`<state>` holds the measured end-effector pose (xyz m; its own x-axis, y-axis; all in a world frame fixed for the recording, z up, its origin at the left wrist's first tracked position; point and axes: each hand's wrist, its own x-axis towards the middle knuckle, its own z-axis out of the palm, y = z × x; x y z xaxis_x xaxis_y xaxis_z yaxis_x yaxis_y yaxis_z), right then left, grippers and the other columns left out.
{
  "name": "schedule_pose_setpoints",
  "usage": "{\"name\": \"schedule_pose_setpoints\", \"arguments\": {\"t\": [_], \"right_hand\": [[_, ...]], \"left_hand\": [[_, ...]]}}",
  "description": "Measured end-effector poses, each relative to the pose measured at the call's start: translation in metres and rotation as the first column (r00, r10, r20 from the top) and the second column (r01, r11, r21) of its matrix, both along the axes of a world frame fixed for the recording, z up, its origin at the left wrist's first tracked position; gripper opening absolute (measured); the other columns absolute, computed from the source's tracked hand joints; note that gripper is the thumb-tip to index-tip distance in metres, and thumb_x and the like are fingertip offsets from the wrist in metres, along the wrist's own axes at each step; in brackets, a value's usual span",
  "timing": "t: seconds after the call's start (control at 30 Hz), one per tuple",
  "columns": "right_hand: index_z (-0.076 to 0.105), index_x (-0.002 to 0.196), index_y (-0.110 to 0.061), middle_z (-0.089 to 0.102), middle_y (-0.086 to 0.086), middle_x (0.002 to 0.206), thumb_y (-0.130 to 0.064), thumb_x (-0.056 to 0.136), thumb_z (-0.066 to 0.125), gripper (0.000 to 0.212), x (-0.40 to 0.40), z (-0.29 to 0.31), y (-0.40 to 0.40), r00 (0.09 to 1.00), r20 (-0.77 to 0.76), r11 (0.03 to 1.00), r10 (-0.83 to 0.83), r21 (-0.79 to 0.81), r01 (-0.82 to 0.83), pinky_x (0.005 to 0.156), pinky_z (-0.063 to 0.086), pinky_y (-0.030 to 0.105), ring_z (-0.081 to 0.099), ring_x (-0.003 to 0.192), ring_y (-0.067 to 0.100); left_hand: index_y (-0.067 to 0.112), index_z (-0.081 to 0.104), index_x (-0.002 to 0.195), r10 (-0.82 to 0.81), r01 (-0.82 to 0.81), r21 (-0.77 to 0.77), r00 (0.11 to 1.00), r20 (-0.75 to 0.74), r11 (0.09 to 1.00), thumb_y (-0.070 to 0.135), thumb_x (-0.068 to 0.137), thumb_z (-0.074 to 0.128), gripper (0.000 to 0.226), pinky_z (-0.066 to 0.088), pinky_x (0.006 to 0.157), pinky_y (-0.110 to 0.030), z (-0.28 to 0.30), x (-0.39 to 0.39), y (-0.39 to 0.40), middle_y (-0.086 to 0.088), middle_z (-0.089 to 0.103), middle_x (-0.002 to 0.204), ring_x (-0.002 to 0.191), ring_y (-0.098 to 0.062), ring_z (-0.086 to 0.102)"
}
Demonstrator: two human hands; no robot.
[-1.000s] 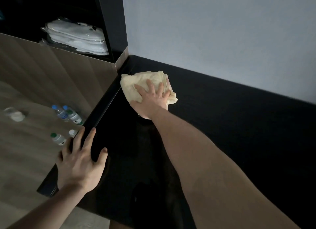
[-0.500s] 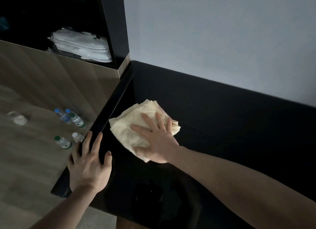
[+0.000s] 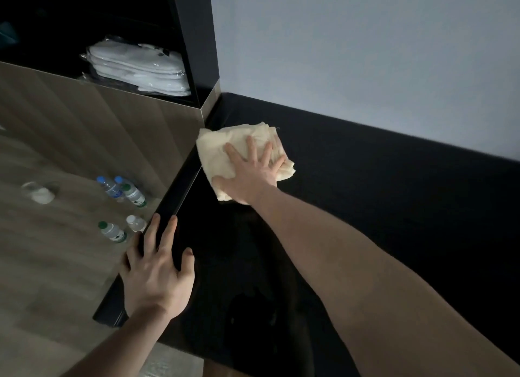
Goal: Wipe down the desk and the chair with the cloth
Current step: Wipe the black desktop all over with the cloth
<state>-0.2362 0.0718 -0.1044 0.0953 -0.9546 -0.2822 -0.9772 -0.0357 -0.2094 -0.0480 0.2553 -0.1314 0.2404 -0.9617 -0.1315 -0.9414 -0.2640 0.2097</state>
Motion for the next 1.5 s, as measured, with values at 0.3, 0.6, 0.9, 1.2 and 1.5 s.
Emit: {"name": "schedule_pose_setpoints", "arguments": {"t": [0.3,0.6,0.9,1.2,1.5], "right_hand": [[-0.010,0.163,-0.056,-0.030,-0.001,0.174,-0.078,0.095,0.040,0.087,-0.029,0.001,0.102,0.973,-0.025,0.973,0.229,0.021,-0.229,0.120,-0.010,0.078,-0.027,0.157,0.049],[-0.004,0.163,-0.057,-0.022,-0.007,0.175,-0.074,0.088,0.045,0.091,-0.145,0.011,0.129,0.994,-0.027,0.993,-0.109,0.036,0.110,0.125,-0.009,0.072,-0.021,0.161,0.040],[-0.006,0.165,-0.052,-0.026,0.002,0.175,-0.075,0.098,0.032,0.081,-0.050,0.005,0.073,0.959,-0.068,0.960,-0.277,0.021,0.278,0.115,-0.011,0.083,-0.024,0.154,0.059],[0.001,0.166,-0.052,-0.024,0.000,0.176,-0.067,0.098,0.041,0.080,0.007,0.000,0.097,0.997,0.020,0.998,0.068,0.013,-0.068,0.117,-0.015,0.079,-0.029,0.155,0.053],[-0.001,0.166,-0.052,-0.020,-0.004,0.176,-0.067,0.097,0.039,0.081,-0.117,0.001,0.143,0.995,0.008,0.995,-0.102,0.014,0.102,0.121,-0.010,0.078,-0.025,0.158,0.048]], "left_hand": [[0.040,0.021,0.168,0.007,-0.007,0.009,1.000,0.004,1.000,0.056,0.101,0.038,0.070,0.031,0.121,-0.064,0.004,-0.002,0.001,0.009,0.010,0.177,0.155,-0.040,0.026],[0.039,0.019,0.168,-0.002,0.002,0.012,1.000,0.009,1.000,0.053,0.103,0.042,0.070,0.029,0.121,-0.064,0.007,-0.003,0.003,0.010,0.006,0.178,0.155,-0.040,0.023],[0.039,0.020,0.167,-0.008,0.008,0.004,1.000,0.016,1.000,0.053,0.101,0.044,0.072,0.027,0.123,-0.063,0.002,-0.001,0.001,0.008,0.008,0.177,0.156,-0.040,0.023],[0.037,0.022,0.167,-0.003,0.003,-0.008,1.000,-0.008,1.000,0.052,0.104,0.046,0.070,0.030,0.119,-0.067,0.000,0.001,0.000,0.005,0.013,0.177,0.153,-0.044,0.027],[0.035,0.017,0.168,-0.014,0.015,0.092,1.000,-0.011,0.996,0.046,0.107,0.042,0.067,0.011,0.125,-0.072,0.006,-0.004,-0.006,0.005,0.002,0.178,0.156,-0.049,0.015]]}}
